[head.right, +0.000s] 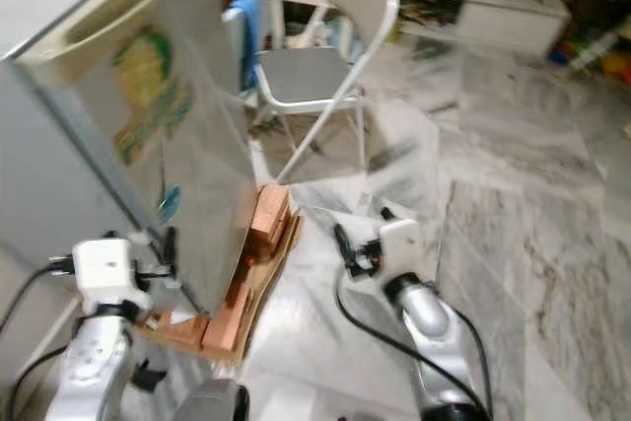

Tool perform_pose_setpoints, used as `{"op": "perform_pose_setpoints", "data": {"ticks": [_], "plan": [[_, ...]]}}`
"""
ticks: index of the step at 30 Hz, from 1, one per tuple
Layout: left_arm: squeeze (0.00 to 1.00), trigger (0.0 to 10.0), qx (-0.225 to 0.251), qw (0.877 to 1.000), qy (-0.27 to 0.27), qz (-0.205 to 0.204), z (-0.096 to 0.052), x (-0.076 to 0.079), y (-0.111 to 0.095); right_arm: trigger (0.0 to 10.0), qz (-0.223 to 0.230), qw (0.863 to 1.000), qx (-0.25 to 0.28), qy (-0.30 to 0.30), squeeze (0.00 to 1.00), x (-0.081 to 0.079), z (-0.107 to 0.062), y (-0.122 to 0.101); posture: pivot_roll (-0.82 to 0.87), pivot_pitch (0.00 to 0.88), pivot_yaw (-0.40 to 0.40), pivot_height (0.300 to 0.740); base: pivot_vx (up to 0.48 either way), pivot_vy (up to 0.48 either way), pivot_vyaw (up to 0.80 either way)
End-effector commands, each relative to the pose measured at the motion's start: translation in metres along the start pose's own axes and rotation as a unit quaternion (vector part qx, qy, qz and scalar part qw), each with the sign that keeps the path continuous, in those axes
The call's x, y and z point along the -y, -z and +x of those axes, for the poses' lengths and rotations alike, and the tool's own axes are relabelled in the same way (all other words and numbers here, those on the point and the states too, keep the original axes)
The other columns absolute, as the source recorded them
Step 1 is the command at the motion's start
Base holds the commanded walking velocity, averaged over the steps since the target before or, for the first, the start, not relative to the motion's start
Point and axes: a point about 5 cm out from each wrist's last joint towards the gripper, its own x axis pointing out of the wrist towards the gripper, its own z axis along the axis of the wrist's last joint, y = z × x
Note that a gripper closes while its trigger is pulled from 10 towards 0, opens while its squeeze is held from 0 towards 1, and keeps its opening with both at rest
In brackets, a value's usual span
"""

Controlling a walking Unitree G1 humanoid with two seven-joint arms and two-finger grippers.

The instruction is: Restocking fridge

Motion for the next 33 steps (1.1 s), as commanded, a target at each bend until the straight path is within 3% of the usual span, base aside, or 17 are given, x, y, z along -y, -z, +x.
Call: {"op": "perform_pose_setpoints", "data": {"ticks": [1,3,5,9,11,13,19,26,33], "plan": [[0.0,10.0,0.003,1.0,0.008,-0.003,0.002,0.005,-0.003,10.0,-0.002,1.0,-0.015,0.014,0.0,0.008,-0.006,0.004,0.12,0.056,-0.018,0.74,0.0,0.0,0.0],[0.0,10.0,0.005,1.0,0.013,-0.007,0.006,0.005,-0.004,10.0,-0.002,1.0,-0.015,0.017,0.0,0.009,-0.006,0.004,0.12,0.061,-0.02,0.74,0.0,0.0,0.0],[0.0,10.0,0.01,0.998,0.055,-0.034,0.017,0.01,-0.011,10.0,0.004,1.0,-0.021,0.021,0.0,0.009,-0.006,0.004,0.12,0.073,-0.023,0.74,0.0,0.0,0.0],[0.0,10.0,0.011,0.993,0.113,-0.036,0.032,0.021,-0.018,10.0,0.022,0.998,-0.05,0.002,0.0,0.004,-0.008,0.011,0.11,0.08,-0.023,0.74,0.0,0.0,0.0],[0.0,10.0,0.016,0.992,0.12,-0.032,0.035,0.022,-0.021,10.0,0.026,0.998,-0.065,-0.005,0.0,0.002,-0.009,0.015,0.11,0.081,-0.021,0.74,0.0,0.0,0.0],[0.0,10.0,0.032,0.992,0.117,-0.022,0.048,0.022,-0.029,10.0,0.04,0.991,-0.119,-0.038,0.0,-0.004,-0.017,0.029,0.1,0.085,-0.018,0.74,0.0,0.0,0.0],[0.0,10.0,0.049,0.995,0.088,-0.01,0.068,0.011,-0.042,10.0,0.047,0.987,-0.139,-0.061,0.0,-0.007,-0.025,0.035,0.08,0.091,-0.006,0.74,0.0,0.0,0.0],[0.0,10.0,0.043,0.997,0.064,-0.009,0.066,0.001,-0.04,10.0,0.055,0.984,-0.151,-0.072,0.0,-0.008,-0.027,0.036,0.09,0.091,-0.005,0.74,0.0,0.0,0.0],[0.0,10.0,0.022,0.997,0.078,-0.015,0.039,0.007,-0.025,10.0,0.06,0.983,-0.156,-0.08,0.0,-0.009,-0.029,0.037,0.09,0.089,-0.013,0.74,0.0,0.0,0.0]]}}
